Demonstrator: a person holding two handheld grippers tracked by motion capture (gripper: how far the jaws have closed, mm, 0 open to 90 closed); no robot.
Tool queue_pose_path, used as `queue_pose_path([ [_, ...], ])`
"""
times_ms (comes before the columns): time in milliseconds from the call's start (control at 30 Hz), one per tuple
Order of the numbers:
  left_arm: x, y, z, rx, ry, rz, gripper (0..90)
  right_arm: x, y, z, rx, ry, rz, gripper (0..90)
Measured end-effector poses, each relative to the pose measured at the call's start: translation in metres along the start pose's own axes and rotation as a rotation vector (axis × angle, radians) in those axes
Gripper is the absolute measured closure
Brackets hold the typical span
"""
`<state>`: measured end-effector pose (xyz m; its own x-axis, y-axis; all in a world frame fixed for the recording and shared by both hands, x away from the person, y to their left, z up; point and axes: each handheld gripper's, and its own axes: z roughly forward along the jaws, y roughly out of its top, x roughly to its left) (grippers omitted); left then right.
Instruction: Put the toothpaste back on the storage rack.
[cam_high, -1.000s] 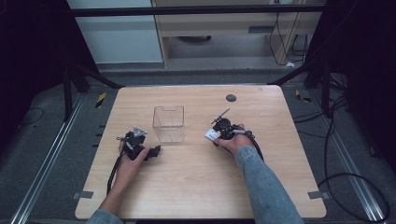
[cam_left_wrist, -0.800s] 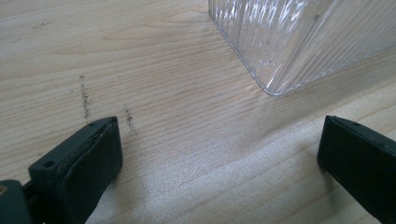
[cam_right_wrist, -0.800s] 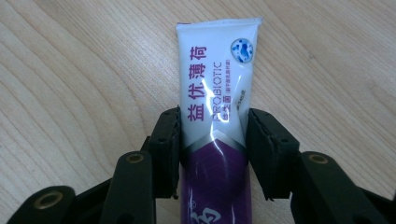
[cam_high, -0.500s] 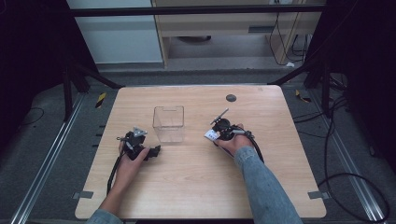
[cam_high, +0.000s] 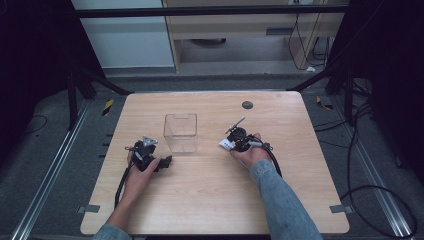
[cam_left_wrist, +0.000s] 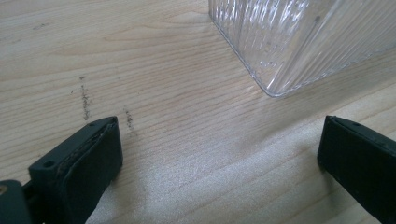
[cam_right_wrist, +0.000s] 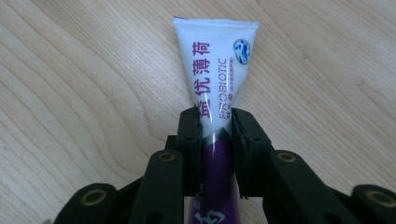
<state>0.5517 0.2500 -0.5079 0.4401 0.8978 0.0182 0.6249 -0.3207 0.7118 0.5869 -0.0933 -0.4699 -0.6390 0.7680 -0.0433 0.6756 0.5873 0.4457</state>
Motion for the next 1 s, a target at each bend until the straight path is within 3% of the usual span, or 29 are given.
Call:
queue_pose_path([
  [333, 0.0, 0.0, 0.0, 0.0, -0.001, 0.0, 0.0, -0.002, -0.005, -0.007, -0.061, 0.025, 0.059, 79.2],
  [800, 0.0, 0.0, 0.0, 0.0, 0.0, 0.0, 0.0, -0.013, -0.005, -0.042, -0.207, 0.018, 0.118, 79.6],
  [1000, 0.0, 0.0, 0.0, 0.001, 0.001, 0.0, 0.0, -0.017, -0.003, -0.054, -0.249, -0.001, 0.117, 79.6],
])
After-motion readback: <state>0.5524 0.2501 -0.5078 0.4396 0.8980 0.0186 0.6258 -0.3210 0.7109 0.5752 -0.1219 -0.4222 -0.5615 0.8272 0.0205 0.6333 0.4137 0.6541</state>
